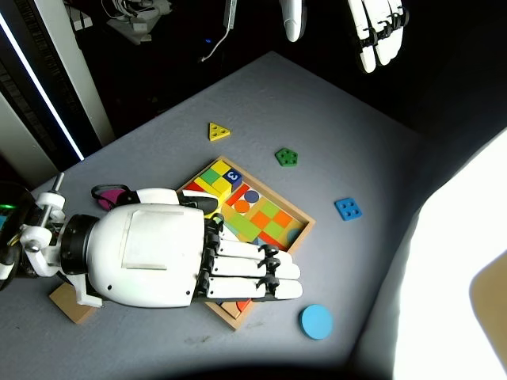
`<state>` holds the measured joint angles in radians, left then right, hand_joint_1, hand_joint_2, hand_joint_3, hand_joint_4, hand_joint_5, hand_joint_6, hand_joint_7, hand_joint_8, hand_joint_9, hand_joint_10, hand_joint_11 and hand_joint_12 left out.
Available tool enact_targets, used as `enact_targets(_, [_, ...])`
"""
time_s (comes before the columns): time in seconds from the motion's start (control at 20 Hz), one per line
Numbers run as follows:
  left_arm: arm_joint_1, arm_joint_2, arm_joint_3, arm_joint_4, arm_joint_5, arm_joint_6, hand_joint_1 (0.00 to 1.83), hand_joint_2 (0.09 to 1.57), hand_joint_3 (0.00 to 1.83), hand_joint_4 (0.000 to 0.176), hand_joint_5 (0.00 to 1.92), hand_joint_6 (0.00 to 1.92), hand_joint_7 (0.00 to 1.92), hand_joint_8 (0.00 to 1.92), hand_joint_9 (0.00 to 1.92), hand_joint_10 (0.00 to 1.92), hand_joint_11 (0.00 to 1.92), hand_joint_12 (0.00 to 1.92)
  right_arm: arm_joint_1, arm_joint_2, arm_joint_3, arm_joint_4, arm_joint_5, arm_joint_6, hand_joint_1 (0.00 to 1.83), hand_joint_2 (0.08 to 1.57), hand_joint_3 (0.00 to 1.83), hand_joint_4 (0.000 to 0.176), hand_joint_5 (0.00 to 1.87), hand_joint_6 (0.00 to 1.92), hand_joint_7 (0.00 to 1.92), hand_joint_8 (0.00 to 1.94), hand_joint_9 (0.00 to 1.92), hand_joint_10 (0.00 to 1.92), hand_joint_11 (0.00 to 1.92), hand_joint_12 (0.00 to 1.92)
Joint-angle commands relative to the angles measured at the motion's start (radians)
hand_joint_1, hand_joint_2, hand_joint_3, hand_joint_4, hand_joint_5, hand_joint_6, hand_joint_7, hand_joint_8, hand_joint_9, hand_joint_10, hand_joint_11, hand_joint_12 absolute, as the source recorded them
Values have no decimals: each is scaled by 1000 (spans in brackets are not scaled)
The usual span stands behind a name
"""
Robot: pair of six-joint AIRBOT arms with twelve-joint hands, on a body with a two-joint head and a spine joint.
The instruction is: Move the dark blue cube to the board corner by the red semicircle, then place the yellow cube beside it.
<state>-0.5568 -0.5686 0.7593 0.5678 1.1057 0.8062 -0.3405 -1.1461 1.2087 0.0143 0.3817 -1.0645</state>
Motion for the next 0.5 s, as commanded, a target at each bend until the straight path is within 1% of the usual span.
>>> enact_targets(0.0, [-7,0,-5,42,-89,0,0,1258,0,13,197,18,171,17,161,22,0,693,18,11,-9,5,112,6,57,1186,0,0,865,0,260,19,102,31,3,1])
enact_targets(0.05, [-7,0,-5,42,-89,0,0,1257,0,11,273,28,259,23,235,32,0,861,22,18,-20,5,112,6,70,1177,2,0,864,4,390,4,218,37,0,450])
enact_targets(0.1, [-8,0,-5,42,-89,0,1,1264,1,1,405,35,407,19,393,46,27,1057,29,31,-38,5,112,6,92,1167,0,0,868,9,526,25,350,84,0,1038])
enact_targets(0.15, [-8,0,-6,42,-89,0,6,1262,0,0,520,33,523,13,511,44,93,1146,34,42,-52,5,112,6,86,1170,0,0,857,5,606,37,418,113,0,1239])
enact_targets(0.2, [-8,0,-6,42,-89,0,0,1283,4,0,651,52,678,37,658,80,160,1297,46,63,-78,5,105,6,71,1176,2,0,859,5,737,74,556,179,0,1379])
enact_targets(0.25, [-9,0,-6,42,-89,0,27,1289,2,0,776,68,818,66,784,136,231,1406,56,79,-96,5,100,6,88,1172,0,0,883,13,866,70,666,323,11,1526])
enact_targets(0.3, [-9,0,-6,43,-89,0,23,1292,2,0,861,57,914,82,817,300,298,1468,65,95,-116,5,100,6,101,1171,0,0,901,17,917,59,672,481,70,1580])
enact_targets(0.35, [-9,0,-6,43,-89,0,62,1292,1,0,949,53,999,153,779,652,364,1569,71,113,-139,5,100,6,105,1174,1,0,936,38,972,82,660,714,173,1632])
enact_targets(0.4, [-9,0,-6,43,-89,0,60,1295,1,0,1012,64,1052,231,740,897,368,1681,72,124,-155,4,100,4,124,1173,0,0,979,92,1020,183,664,952,280,1681])
enact_targets(0.45, [-9,0,-6,43,-89,0,60,1295,1,0,1012,64,1052,231,740,897,368,1681,73,136,-172,2,100,-8,124,1173,0,0,979,92,1020,183,664,952,280,1681])
